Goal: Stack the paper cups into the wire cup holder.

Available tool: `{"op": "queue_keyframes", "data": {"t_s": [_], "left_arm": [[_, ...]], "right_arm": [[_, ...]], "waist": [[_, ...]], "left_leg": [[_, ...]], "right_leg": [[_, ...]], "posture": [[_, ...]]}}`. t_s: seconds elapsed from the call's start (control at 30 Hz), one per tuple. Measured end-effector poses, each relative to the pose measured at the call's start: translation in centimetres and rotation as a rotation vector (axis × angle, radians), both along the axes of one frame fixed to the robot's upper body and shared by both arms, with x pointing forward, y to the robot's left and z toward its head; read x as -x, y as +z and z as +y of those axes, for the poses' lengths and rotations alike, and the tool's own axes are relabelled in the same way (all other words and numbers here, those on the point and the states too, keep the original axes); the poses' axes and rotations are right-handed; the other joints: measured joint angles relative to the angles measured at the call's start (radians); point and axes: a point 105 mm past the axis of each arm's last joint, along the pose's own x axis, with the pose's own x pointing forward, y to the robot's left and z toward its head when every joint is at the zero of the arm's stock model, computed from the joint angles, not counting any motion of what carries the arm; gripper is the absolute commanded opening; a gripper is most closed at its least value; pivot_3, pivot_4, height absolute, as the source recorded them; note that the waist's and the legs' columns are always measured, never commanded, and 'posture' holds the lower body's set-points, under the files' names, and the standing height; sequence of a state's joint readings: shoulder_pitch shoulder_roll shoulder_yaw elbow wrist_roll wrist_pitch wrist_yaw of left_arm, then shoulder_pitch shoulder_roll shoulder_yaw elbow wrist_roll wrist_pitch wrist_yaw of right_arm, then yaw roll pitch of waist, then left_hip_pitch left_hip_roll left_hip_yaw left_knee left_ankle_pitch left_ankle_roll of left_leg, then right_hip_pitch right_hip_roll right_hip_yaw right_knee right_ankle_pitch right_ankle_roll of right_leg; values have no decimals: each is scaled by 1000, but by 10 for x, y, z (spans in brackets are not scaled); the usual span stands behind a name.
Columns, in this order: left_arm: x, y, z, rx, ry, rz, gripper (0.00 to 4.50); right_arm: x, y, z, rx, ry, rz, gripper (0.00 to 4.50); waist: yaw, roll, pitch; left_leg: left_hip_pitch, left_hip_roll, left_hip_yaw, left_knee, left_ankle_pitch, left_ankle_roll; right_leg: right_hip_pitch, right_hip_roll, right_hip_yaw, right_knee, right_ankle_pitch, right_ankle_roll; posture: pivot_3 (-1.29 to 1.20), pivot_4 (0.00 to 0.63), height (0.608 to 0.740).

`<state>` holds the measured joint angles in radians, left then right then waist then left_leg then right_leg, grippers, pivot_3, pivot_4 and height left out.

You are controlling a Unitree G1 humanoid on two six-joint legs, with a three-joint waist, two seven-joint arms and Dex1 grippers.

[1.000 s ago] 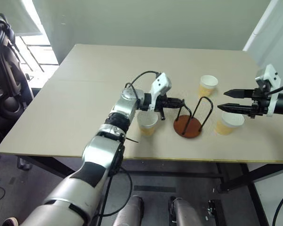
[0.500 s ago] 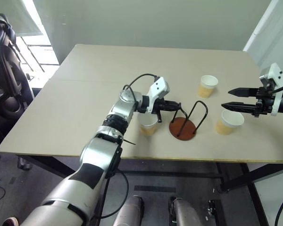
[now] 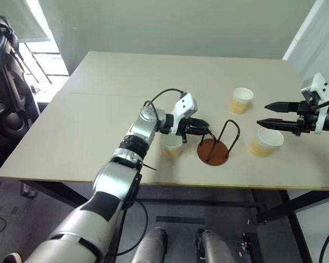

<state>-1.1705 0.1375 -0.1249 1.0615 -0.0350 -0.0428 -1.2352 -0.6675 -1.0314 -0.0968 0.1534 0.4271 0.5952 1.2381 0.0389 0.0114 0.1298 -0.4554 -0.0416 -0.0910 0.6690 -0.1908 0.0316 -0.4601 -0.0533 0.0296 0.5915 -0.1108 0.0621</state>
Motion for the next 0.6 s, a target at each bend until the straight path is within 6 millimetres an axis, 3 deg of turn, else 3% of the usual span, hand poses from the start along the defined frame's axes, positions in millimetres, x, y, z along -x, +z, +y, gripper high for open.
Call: {"op": "queue_keyframes", "data": {"t_s": [0.23, 0.6], "left_arm": [[-1, 0, 0, 4, 9, -7, 4470], [0, 10, 17, -21, -10, -29, 4470]], "right_arm": [[0, 2, 1, 0, 2, -7, 3406], [0, 4, 2, -5, 14, -4, 3406]], "waist": [[0, 0, 0], [0, 0, 0]], "left_leg": [[0, 0, 0, 0, 0, 0], [0, 0, 0, 0, 0, 0]], "right_leg": [[0, 0, 0, 0, 0, 0], [0, 0, 0, 0, 0, -1]], "posture": [[0, 150, 740], [0, 150, 740]]}}
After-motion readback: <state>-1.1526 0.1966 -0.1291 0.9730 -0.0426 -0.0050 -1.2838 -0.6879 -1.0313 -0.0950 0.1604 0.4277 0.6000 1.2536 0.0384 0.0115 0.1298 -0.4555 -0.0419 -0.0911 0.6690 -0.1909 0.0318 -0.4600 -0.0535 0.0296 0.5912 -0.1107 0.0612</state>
